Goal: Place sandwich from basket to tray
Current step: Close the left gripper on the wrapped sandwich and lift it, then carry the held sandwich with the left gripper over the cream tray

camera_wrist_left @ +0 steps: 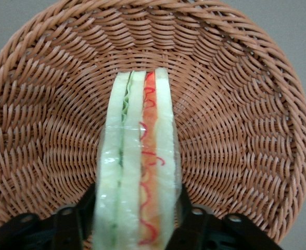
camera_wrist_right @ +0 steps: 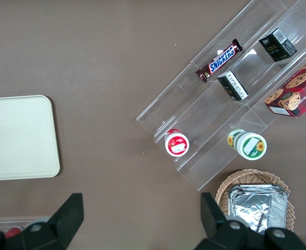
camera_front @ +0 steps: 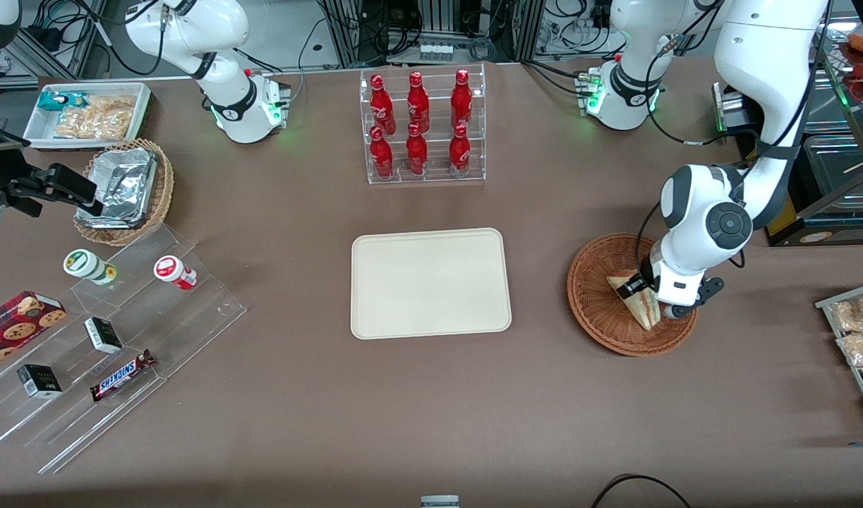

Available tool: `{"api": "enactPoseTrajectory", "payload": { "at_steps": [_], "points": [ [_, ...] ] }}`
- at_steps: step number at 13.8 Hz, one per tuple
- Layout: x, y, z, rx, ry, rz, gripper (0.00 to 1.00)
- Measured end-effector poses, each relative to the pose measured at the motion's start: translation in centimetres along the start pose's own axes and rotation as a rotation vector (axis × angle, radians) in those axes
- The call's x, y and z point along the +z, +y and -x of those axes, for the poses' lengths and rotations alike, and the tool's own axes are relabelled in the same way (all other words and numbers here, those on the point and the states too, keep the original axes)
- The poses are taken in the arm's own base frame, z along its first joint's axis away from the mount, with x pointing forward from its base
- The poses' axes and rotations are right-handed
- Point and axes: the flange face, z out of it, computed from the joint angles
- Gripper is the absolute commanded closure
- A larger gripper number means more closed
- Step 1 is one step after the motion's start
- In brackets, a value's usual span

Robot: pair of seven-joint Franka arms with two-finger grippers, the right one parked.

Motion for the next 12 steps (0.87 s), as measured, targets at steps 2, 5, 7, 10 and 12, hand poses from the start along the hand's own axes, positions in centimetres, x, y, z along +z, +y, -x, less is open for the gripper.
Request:
{"api": "enactPoseTrajectory", "payload": {
  "at_steps": [2, 5, 7, 10, 12],
  "points": [
    [-1.2, 0.3, -0.4, 0.003, -0.045, -0.038, 0.97],
    [-5.2, 1.5, -1.2, 0.044, -0.108, -0.088, 1.0],
    [-6.6, 3.1, -0.3, 0.103, -0.126, -0.095, 1.0],
    [-6.7, 7.6, 4.1, 0.209, -0.137, -0.085, 0.99],
    [-7.0, 10.3, 7.1, 0.266, -0.138, -0.074, 0.98]
  ]
}}
